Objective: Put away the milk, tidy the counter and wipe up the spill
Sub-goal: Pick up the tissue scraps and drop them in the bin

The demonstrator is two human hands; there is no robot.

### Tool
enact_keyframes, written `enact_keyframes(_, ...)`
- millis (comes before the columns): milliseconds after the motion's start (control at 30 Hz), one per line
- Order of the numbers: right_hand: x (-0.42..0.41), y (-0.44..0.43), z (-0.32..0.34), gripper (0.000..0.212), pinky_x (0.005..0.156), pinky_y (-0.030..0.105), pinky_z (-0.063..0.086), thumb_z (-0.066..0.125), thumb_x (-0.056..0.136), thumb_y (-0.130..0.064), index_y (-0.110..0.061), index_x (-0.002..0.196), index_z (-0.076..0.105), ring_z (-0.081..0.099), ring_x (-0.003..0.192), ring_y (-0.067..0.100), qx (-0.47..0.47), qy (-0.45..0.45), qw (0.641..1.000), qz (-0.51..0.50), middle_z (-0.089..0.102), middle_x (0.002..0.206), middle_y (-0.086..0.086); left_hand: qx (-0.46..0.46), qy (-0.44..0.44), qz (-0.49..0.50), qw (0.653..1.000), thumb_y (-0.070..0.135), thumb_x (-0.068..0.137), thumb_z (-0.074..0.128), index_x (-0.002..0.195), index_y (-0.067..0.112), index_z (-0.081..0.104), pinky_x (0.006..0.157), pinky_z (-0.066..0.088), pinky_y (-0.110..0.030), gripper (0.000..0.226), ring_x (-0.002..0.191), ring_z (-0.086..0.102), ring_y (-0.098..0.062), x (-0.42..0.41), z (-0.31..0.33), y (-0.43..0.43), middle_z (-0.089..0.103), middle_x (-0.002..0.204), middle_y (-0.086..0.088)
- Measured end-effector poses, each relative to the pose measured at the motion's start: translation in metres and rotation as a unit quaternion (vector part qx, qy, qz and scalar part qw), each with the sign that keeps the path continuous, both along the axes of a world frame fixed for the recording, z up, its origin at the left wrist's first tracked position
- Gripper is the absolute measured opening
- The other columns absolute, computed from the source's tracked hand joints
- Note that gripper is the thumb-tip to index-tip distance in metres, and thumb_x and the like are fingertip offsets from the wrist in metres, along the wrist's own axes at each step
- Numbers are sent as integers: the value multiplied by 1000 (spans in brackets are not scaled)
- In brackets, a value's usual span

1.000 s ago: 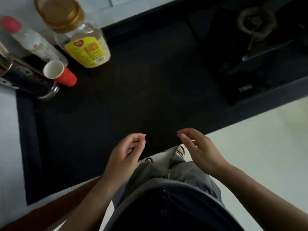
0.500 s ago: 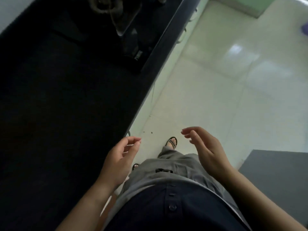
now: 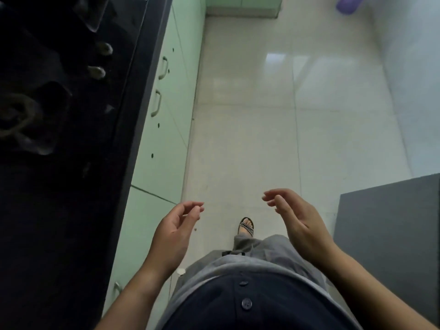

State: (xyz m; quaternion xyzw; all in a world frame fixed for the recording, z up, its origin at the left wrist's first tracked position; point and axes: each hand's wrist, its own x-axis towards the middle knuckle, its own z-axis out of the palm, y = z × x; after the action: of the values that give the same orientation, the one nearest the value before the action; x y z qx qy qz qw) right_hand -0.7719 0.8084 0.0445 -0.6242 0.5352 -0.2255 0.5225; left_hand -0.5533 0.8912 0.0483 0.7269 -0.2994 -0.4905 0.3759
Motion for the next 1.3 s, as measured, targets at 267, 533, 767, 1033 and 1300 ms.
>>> enact_keyframes(267, -42, -85, 2, 45, 78, 11, 44, 33, 81, -56, -26, 102, 60, 59, 97, -1, -4, -7, 999, -44, 66, 100, -12, -18, -18, -64, 998, 28, 92, 47, 100, 28, 62, 66, 43, -2, 17, 88, 59, 9, -34, 12, -124, 66, 102, 11)
enact_keyframes(533, -18, -192, -16, 43, 79, 12, 44, 35, 79, -58, -30, 99, 60, 59, 97, 1, 23, -4, 998, -54, 66, 100, -12, 0, -27, -94, 995, 29, 90, 51, 93, 31, 63, 68, 45, -7, 12, 88, 61, 4, -6, -3, -235, 68, 97, 10)
enact_keyframes(767, 53, -367, 0, 40, 80, 14, 44, 35, 82, -55, -30, 99, 60, 59, 99, 3, -12, -6, 999, -44, 66, 100, -14, -20, -33, -74, 996, 32, 90, 50, 97, 31, 62, 79, 43, -16, 13, 97, 60, -1, 57, 3, -399, 67, 101, 11)
enact_keyframes(1033, 124, -517, 6, 40, 85, 31, 49, 36, 83, -54, -29, 100, 61, 59, 99, 3, -21, -30, 998, -52, 66, 100, -12, -13, -43, -88, 995, 34, 91, 49, 100, 33, 61, 82, 43, -17, 15, 100, 59, 0, 130, 12, -536, 66, 103, 15)
enact_keyframes(1300, 169, -667, -6, 39, 78, 10, 44, 38, 82, -55, -28, 97, 62, 60, 94, -2, -15, -21, 1000, -15, 66, 97, -19, -11, -54, -84, 995, 35, 90, 51, 99, 35, 62, 76, 43, -8, 13, 97, 58, 5, 174, 0, -677, 66, 102, 17)
